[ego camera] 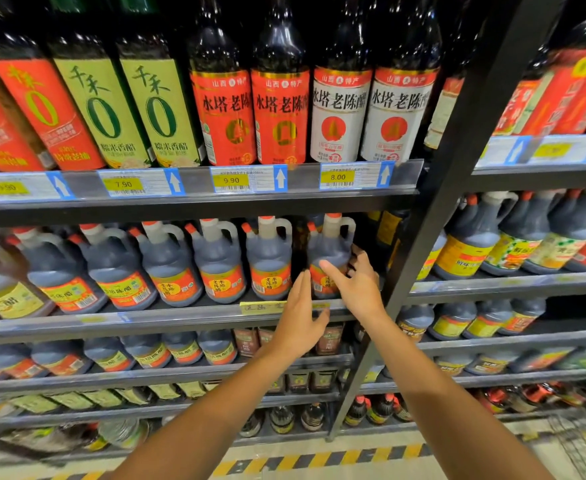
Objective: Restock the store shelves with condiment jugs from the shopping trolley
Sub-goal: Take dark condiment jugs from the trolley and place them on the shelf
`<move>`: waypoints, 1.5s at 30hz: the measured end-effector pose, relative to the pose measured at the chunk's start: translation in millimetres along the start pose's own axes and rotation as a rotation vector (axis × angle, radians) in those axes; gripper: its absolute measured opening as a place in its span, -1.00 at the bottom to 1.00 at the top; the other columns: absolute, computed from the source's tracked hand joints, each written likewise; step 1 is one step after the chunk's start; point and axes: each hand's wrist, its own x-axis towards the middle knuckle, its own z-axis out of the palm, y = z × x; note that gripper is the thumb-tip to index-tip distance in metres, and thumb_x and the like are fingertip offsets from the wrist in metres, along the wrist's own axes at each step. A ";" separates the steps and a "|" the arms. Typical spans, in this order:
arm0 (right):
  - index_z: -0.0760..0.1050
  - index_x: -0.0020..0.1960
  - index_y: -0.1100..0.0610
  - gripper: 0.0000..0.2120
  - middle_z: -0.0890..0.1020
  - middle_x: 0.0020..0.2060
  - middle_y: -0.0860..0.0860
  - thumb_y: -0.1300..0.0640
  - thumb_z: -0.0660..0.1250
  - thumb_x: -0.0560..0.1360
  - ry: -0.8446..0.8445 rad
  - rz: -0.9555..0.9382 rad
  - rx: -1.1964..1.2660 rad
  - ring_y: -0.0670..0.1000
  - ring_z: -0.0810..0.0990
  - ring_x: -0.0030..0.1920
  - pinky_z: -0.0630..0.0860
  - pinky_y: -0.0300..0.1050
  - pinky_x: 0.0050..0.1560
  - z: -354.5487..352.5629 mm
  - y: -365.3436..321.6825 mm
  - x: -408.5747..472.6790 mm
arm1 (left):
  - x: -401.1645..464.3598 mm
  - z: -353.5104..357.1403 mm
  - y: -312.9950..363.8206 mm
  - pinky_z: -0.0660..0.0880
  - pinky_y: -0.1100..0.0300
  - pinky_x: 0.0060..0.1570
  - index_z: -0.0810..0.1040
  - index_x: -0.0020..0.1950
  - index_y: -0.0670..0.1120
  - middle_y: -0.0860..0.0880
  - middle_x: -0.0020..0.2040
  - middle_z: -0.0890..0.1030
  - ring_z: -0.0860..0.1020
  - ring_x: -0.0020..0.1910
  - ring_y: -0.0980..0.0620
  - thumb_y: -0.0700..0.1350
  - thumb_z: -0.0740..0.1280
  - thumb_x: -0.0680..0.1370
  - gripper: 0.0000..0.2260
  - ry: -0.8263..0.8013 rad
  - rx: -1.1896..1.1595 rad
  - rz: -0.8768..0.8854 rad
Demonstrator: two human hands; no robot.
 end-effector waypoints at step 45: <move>0.37 0.41 0.02 -0.46 0.55 0.23 -0.04 0.09 0.48 0.49 0.245 -0.295 0.286 -0.06 0.55 0.26 0.51 -0.04 0.31 26.5 -11.7 -78.9 | -84.3 -118.4 -67.8 0.47 0.24 0.22 0.44 0.38 0.07 0.16 0.26 0.52 0.50 0.25 0.18 0.04 0.45 0.54 -0.57 0.663 -0.150 -0.097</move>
